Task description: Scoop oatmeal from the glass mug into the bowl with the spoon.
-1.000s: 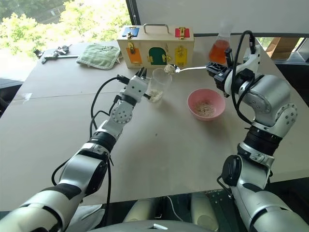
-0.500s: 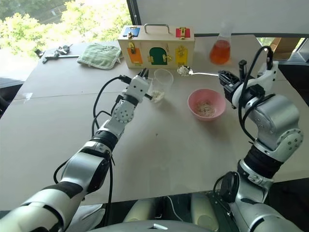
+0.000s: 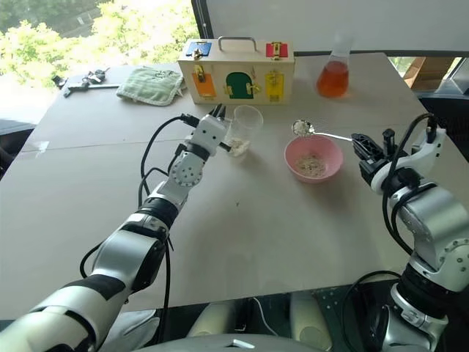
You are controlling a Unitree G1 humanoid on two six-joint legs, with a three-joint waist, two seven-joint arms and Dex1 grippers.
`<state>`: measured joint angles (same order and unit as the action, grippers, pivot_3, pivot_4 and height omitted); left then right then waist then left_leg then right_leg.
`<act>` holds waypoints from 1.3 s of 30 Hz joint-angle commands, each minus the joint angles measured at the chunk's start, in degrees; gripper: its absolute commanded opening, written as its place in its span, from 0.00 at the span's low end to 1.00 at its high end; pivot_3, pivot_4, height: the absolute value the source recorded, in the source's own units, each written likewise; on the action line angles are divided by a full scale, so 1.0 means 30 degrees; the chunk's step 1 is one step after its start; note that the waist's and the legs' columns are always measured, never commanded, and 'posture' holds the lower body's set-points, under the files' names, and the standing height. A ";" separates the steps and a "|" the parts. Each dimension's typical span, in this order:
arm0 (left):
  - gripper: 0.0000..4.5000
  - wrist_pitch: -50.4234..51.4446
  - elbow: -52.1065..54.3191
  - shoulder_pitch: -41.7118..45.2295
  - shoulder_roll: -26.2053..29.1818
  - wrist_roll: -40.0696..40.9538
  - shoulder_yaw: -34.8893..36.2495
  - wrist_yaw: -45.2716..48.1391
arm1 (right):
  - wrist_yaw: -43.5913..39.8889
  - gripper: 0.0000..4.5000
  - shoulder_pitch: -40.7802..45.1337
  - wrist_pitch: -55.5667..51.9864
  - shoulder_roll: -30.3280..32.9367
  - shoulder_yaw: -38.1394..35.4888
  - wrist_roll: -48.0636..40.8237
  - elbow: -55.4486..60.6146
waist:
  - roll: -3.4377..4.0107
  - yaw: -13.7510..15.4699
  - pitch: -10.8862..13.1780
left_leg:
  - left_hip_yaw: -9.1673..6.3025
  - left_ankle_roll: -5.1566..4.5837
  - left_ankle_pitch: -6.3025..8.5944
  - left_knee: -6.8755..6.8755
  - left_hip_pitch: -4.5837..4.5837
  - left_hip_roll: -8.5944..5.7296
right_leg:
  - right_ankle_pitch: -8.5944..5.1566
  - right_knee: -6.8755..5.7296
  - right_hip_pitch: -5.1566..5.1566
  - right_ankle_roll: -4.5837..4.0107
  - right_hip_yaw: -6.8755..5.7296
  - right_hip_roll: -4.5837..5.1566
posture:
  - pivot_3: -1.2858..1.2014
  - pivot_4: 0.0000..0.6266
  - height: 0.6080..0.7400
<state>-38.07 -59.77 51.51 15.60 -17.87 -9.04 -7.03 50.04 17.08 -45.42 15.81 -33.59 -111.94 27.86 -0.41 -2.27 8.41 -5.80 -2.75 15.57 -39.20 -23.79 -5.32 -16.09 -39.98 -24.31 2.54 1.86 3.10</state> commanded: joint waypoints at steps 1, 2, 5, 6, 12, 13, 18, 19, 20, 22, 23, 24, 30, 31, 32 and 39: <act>0.00 -0.0524 0.0331 0.0449 0.0058 0.0131 0.0216 -0.0002 | -0.0857 0.00 -0.0625 0.0558 0.0432 -0.0194 -0.0354 0.0758 | 0.0000 0.0002 0.0000 | 0.0000 0.0000 0.0000 0.0000 0.0000 0.0000 | 0.0000 0.0001 0.0000 0.0000 0.0002 0.0000 | 0.52 0.24 1.00; 0.00 -0.0524 0.0324 0.0456 0.0048 0.0132 0.0216 0.0011 | -0.1158 0.00 -0.0821 0.0446 0.0716 -0.0166 -0.0354 0.0675 | 0.0000 -0.0001 0.0000 | 0.0002 -0.0001 0.0000 0.0000 0.0000 0.0000 | 0.0000 0.0000 0.0000 0.0001 0.0006 0.0000 | 0.52 0.24 1.00; 0.00 -0.0527 0.0300 0.0479 0.0027 0.0132 0.0214 0.0059 | -0.1823 0.00 -0.0894 0.0313 0.1471 0.0002 -0.0354 0.0499 | 0.0000 -0.0005 0.0000 | 0.0022 -0.0002 0.0001 -0.0002 0.0006 -0.0001 | 0.0001 -0.0001 0.0000 0.0003 0.0026 0.0000 | 0.52 0.24 1.00; 0.00 -0.0532 0.0304 0.0477 0.0020 0.0126 0.0211 0.0070 | -0.1984 0.00 -0.1056 0.0118 0.1878 0.0080 -0.0354 0.0333 | 0.0000 0.0005 0.0000 | 0.0023 -0.0002 0.0001 -0.0002 0.0009 -0.0002 | 0.0001 -0.0003 0.0001 0.0003 0.0025 0.0000 | 0.52 0.24 1.00; 0.00 -0.0537 0.0354 0.0421 0.0062 0.0117 0.0228 0.0123 | -0.3751 0.00 -0.2517 -0.1447 0.6095 0.1301 -0.0354 -0.0275 | -0.0003 0.0092 -0.0001 | 0.0032 -0.0006 0.0003 -0.0003 0.0007 -0.0001 | 0.0001 0.0003 0.0007 0.0004 0.0028 0.0002 | 0.52 0.24 1.00; 0.00 -0.0539 0.0371 0.0401 0.0078 0.0120 0.0233 0.0130 | -0.3992 0.00 -0.2648 -0.1576 0.6931 0.1569 -0.0354 -0.0278 | -0.0005 0.0087 -0.0002 | 0.0043 -0.0010 0.0004 -0.0004 0.0008 0.0000 | 0.0002 0.0001 0.0007 0.0005 0.0039 0.0003 | 0.52 0.24 1.00; 0.00 -0.0523 0.0411 0.0352 0.0089 0.0132 0.0237 0.0155 | -0.5762 0.00 -0.2612 -0.1611 1.0054 0.2406 0.1278 0.0074 | -0.0011 0.0099 -0.0003 | 0.0045 -0.0011 0.0004 -0.0006 0.0011 0.0011 | 0.0003 0.0003 0.0015 0.0008 0.0034 -0.0007 | 0.52 0.24 1.00; 0.00 -0.0518 0.0416 0.0352 0.0077 0.0131 0.0232 0.0155 | -0.6318 0.00 -0.2568 -0.1565 1.0455 0.2513 0.2016 0.0217 | -0.0015 0.0104 -0.0002 | 0.0051 -0.0012 0.0005 -0.0006 0.0011 0.0010 | 0.0004 0.0003 0.0015 0.0009 0.0040 -0.0006 | 0.52 0.24 1.00; 0.00 -0.0514 0.0412 0.0352 0.0062 0.0129 0.0227 0.0153 | -0.6791 0.00 -0.2529 -0.1492 1.0786 0.2611 0.2664 0.0307 | -0.0017 0.0120 -0.0001 | 0.0049 -0.0012 0.0005 -0.0006 0.0009 0.0011 | 0.0005 0.0008 0.0018 0.0010 0.0035 -0.0006 | 0.52 0.24 1.00; 0.00 -0.0516 0.0402 0.0358 0.0032 0.0126 0.0215 0.0157 | -0.8052 0.00 -0.2423 -0.1375 1.1442 0.2818 0.4552 0.0599 | -0.0018 0.0147 -0.0001 | 0.0053 -0.0017 0.0008 -0.0010 0.0008 0.0010 | 0.0008 0.0009 0.0020 0.0015 0.0040 -0.0005 | 0.52 0.24 1.00; 0.00 -0.0521 0.0397 0.0364 0.0019 0.0128 0.0212 0.0162 | -0.8701 0.00 -0.2357 -0.1308 1.1710 0.2924 0.5521 0.0761 | -0.0017 0.0166 -0.0001 | 0.0053 -0.0018 0.0009 -0.0012 0.0008 0.0010 | 0.0010 0.0010 0.0020 0.0019 0.0040 -0.0005 | 0.52 0.24 1.00; 0.00 -0.0532 0.0395 0.0369 0.0011 0.0126 0.0207 0.0164 | -0.9312 0.00 -0.2306 -0.1273 1.2036 0.3048 0.6560 0.0915 | -0.0017 0.0186 -0.0001 | 0.0053 -0.0018 0.0009 -0.0013 0.0009 0.0010 | 0.0010 0.0011 0.0019 0.0020 0.0041 -0.0005 | 0.52 0.24 1.00; 0.00 -0.0546 0.0367 0.0405 -0.0032 0.0150 0.0231 0.0151 | -1.2906 0.00 -0.2025 -0.0673 1.3143 0.3639 1.1707 0.1472 | -0.0020 0.0445 -0.0001 | 0.0055 -0.0017 0.0009 -0.0017 0.0013 0.0010 | 0.0012 0.0012 0.0018 0.0022 0.0042 -0.0007 | 0.52 0.24 1.00; 0.00 -0.0548 0.0370 0.0405 -0.0032 0.0147 0.0231 0.0146 | -1.3643 0.00 -0.2014 -0.0554 1.3395 0.3772 1.2631 0.1596 | -0.0020 0.0492 -0.0001 | 0.0054 -0.0016 0.0009 -0.0017 0.0013 0.0009 | 0.0012 0.0013 0.0017 0.0022 0.0041 -0.0007 | 0.52 0.24 1.00; 0.00 -0.0553 0.0371 0.0407 -0.0030 0.0143 0.0230 0.0141 | -1.4380 0.00 -0.2021 -0.0387 1.3592 0.3918 1.3495 0.1760 | -0.0020 0.0538 -0.0001 | 0.0053 -0.0017 0.0009 -0.0018 0.0013 0.0010 | 0.0011 0.0013 0.0017 0.0022 0.0039 -0.0007 | 0.52 0.24 1.00; 0.00 -0.0574 0.0354 0.0452 0.0009 0.0082 0.0188 0.0147 | -1.7529 0.00 -0.1946 0.0063 1.3936 0.4631 1.7150 0.2518 | -0.0023 0.0619 0.0001 | 0.0049 -0.0015 0.0008 -0.0023 0.0011 0.0007 | 0.0012 0.0019 0.0017 0.0023 0.0037 -0.0005 | 0.52 0.24 1.00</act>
<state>-38.21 -59.77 51.51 15.37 -17.87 -9.04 -6.38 0.00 10.09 -46.79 56.36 -19.50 -63.40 33.08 -0.48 -0.41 8.41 -5.65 -2.79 15.60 -39.27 -23.75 -5.30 -16.06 -39.92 -24.26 2.61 1.97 3.08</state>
